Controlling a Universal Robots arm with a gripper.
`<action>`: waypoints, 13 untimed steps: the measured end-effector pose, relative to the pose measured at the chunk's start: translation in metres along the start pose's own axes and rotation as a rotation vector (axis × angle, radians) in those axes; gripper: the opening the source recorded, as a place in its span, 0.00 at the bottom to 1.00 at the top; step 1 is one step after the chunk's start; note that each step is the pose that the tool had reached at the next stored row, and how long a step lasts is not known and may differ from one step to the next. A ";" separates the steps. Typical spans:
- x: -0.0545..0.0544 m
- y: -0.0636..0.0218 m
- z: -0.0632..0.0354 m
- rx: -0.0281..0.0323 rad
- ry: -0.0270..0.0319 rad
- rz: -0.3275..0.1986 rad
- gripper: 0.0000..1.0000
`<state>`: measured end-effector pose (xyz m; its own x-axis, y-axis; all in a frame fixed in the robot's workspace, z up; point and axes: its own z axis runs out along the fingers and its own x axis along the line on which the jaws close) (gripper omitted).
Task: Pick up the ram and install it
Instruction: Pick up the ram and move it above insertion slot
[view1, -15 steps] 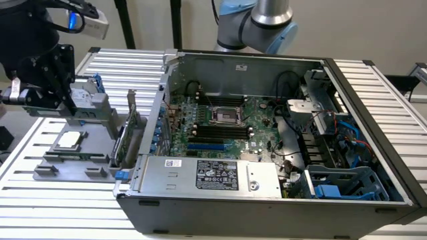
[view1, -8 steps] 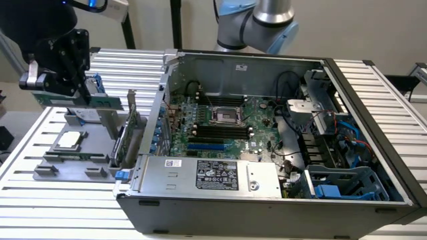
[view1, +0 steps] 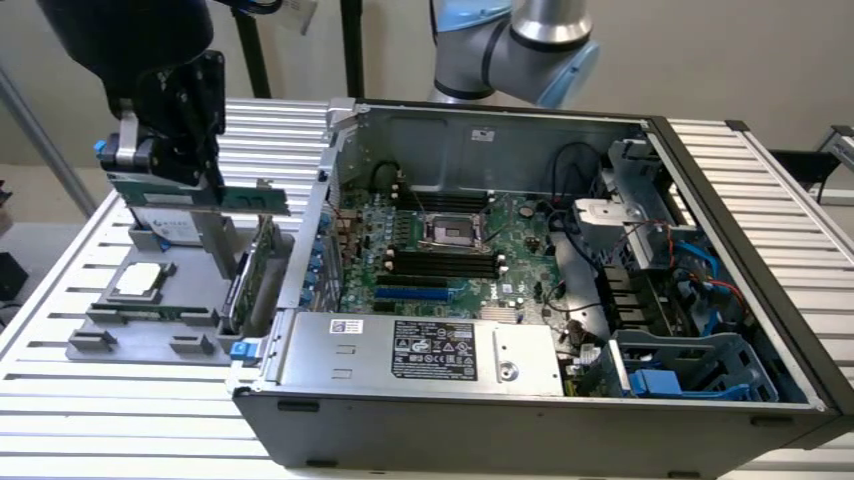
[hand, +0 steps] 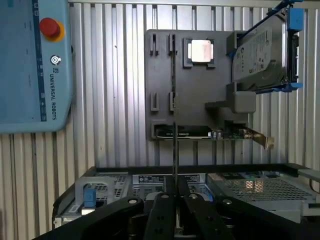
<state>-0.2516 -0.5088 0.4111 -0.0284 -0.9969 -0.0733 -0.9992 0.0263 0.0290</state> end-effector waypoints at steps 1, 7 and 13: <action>0.000 -0.0045 -0.0002 -0.0001 -0.0001 0.000 0.14; -0.001 -0.0317 -0.0009 -0.0003 -0.0002 0.000 0.14; -0.002 -0.0589 -0.0017 -0.0004 -0.0003 0.000 0.14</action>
<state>-0.1926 -0.5088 0.4112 -0.0284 -0.9969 -0.0737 -0.9992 0.0263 0.0295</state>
